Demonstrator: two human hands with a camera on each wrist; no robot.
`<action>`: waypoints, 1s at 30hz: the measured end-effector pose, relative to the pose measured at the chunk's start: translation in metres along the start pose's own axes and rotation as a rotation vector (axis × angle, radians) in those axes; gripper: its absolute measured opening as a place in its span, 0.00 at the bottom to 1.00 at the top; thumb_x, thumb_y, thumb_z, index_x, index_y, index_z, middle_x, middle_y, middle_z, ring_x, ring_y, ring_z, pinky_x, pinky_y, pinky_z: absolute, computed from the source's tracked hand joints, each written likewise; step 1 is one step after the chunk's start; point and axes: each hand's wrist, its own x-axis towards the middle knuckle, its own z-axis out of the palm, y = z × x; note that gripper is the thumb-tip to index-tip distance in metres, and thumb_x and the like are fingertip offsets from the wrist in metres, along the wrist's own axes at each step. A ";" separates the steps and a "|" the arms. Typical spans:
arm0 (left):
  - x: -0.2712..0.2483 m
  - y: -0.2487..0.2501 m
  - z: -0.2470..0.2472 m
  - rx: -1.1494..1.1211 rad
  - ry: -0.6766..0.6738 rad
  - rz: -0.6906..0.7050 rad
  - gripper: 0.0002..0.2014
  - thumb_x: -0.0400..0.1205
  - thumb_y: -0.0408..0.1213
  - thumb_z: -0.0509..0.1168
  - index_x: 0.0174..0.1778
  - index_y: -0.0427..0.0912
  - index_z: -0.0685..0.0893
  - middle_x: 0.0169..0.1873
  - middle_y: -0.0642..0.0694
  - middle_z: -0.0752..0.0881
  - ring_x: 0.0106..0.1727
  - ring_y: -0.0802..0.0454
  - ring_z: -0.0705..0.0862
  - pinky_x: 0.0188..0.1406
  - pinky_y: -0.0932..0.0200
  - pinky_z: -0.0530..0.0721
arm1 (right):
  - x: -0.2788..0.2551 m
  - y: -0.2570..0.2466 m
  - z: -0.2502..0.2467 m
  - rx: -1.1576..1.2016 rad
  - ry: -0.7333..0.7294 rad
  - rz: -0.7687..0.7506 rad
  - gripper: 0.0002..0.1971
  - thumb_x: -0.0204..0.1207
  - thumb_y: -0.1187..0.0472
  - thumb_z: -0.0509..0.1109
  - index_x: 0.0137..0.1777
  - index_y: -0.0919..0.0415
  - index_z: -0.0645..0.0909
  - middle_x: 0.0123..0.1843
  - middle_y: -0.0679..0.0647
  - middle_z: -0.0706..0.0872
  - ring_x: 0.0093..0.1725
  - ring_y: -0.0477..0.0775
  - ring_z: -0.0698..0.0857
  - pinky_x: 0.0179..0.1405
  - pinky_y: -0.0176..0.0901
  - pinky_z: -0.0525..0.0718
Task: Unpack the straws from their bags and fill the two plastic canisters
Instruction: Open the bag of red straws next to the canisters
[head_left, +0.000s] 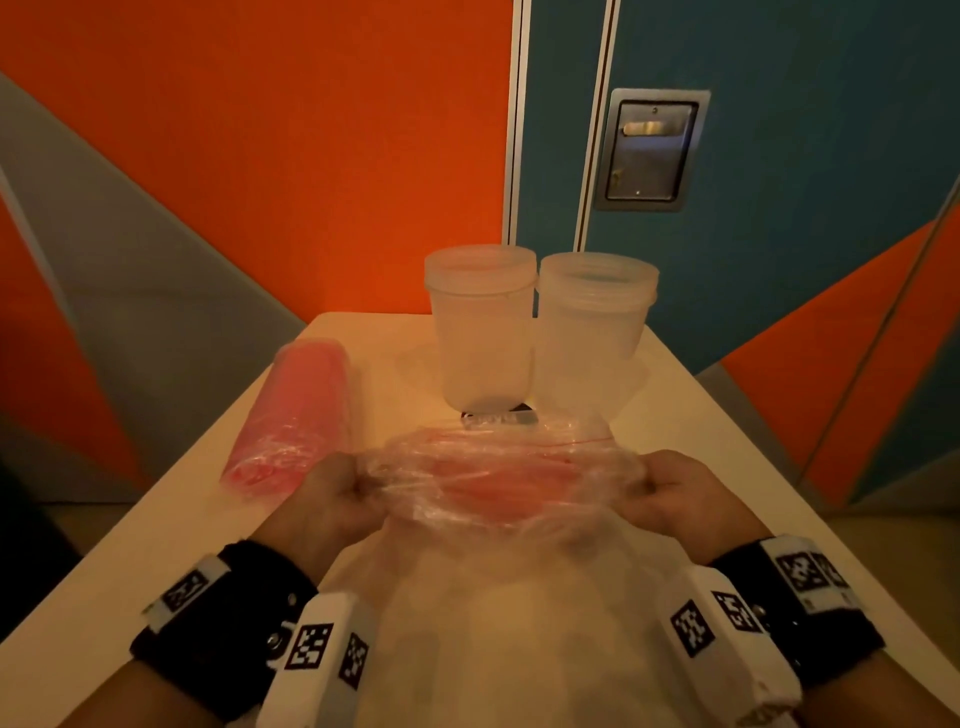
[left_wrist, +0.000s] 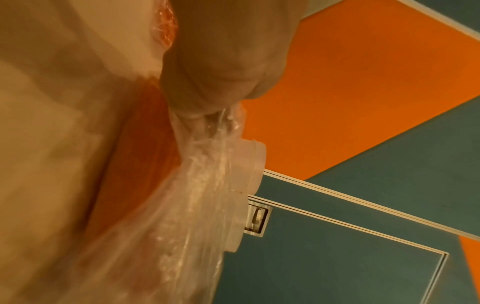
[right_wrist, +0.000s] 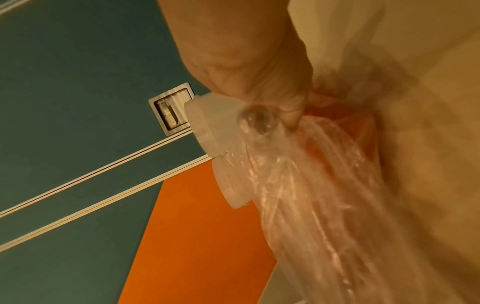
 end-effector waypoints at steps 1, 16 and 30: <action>0.000 0.002 -0.003 -0.007 -0.089 -0.030 0.11 0.62 0.17 0.55 0.31 0.27 0.82 0.16 0.36 0.80 0.14 0.48 0.81 0.14 0.63 0.80 | -0.003 -0.001 -0.001 -0.027 -0.001 -0.004 0.16 0.80 0.79 0.50 0.34 0.72 0.75 0.31 0.63 0.77 0.14 0.45 0.80 0.13 0.30 0.77; 0.016 -0.013 -0.014 0.877 0.182 0.368 0.05 0.79 0.37 0.68 0.40 0.45 0.77 0.35 0.44 0.81 0.31 0.49 0.77 0.28 0.60 0.76 | 0.027 0.009 -0.005 -0.866 -0.003 -0.246 0.18 0.68 0.51 0.77 0.49 0.63 0.79 0.47 0.63 0.83 0.45 0.60 0.79 0.38 0.46 0.76; 0.042 0.013 -0.018 0.208 0.223 0.132 0.12 0.82 0.27 0.51 0.49 0.26 0.78 0.22 0.38 0.84 0.28 0.42 0.84 0.36 0.50 0.86 | 0.032 0.012 -0.003 -0.316 -0.158 0.153 0.22 0.67 0.50 0.73 0.46 0.73 0.85 0.39 0.66 0.88 0.35 0.62 0.89 0.32 0.52 0.89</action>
